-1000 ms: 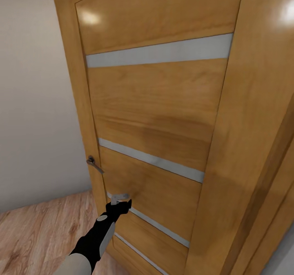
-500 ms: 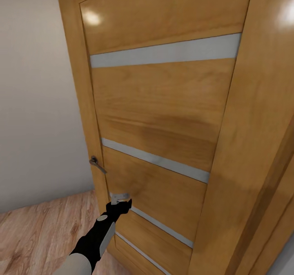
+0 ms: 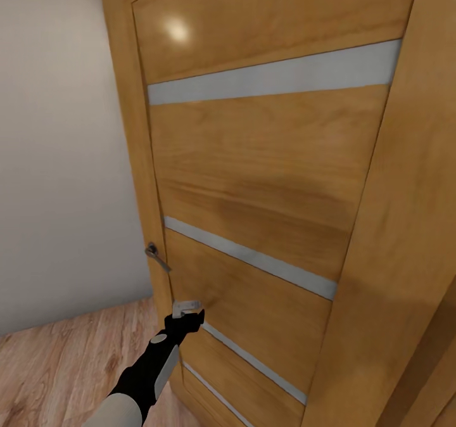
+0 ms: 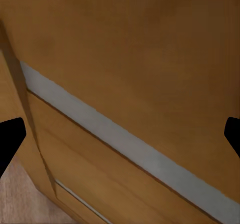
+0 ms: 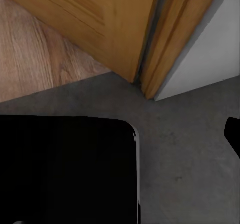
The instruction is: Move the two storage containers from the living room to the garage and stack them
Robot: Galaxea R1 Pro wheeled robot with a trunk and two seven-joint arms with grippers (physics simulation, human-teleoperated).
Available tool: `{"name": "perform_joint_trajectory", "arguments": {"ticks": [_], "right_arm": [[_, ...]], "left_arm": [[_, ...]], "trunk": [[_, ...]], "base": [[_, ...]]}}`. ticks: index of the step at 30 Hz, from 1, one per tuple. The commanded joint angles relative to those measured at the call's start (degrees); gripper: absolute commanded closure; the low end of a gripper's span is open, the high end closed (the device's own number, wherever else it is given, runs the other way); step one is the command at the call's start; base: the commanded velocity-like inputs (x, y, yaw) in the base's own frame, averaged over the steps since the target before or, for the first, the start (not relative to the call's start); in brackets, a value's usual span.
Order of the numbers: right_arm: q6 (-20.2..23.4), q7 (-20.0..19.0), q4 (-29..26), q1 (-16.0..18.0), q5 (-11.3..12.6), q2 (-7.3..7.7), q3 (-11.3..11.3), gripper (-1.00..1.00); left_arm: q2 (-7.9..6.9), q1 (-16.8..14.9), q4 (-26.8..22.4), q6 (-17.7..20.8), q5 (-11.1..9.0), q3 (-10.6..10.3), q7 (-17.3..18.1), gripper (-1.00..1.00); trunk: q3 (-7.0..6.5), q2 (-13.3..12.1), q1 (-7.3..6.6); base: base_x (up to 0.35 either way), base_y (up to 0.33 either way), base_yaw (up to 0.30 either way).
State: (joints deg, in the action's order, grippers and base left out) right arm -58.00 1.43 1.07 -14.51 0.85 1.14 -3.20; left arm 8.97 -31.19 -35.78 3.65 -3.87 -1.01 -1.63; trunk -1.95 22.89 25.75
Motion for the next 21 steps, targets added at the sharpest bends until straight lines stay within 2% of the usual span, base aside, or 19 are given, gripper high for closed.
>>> {"name": "perform_joint_trajectory", "arguments": {"ticks": [1,8,14,21], "right_arm": [[-0.2,0.2,0.1,0.0,0.1,0.0,-0.3,-1.0],[-0.2,0.2,0.1,0.0,0.1,0.0,-0.3,-1.0],[-0.2,0.2,0.1,0.0,0.1,0.0,-0.3,-1.0],[-0.2,0.2,0.1,0.0,0.1,0.0,-0.3,-1.0]], "left_arm": [[0.0,0.0,-0.2,0.3,-0.4,0.0,-0.1,-1.0],[0.0,0.0,-0.2,0.3,-0.4,0.0,-0.1,-1.0],[0.0,0.0,-0.2,0.3,-0.3,0.0,-0.1,-1.0],[0.0,0.0,-0.2,0.3,-0.3,0.0,-0.1,-1.0]], "trunk": [[-0.01,0.0,0.03],[-0.01,0.0,0.03],[-0.01,0.0,0.03],[-0.01,0.0,0.03]], "base": [[0.025,0.0,0.0],[0.018,0.0,0.0],[0.232,0.0,0.0],[0.047,0.0,0.0]]}}
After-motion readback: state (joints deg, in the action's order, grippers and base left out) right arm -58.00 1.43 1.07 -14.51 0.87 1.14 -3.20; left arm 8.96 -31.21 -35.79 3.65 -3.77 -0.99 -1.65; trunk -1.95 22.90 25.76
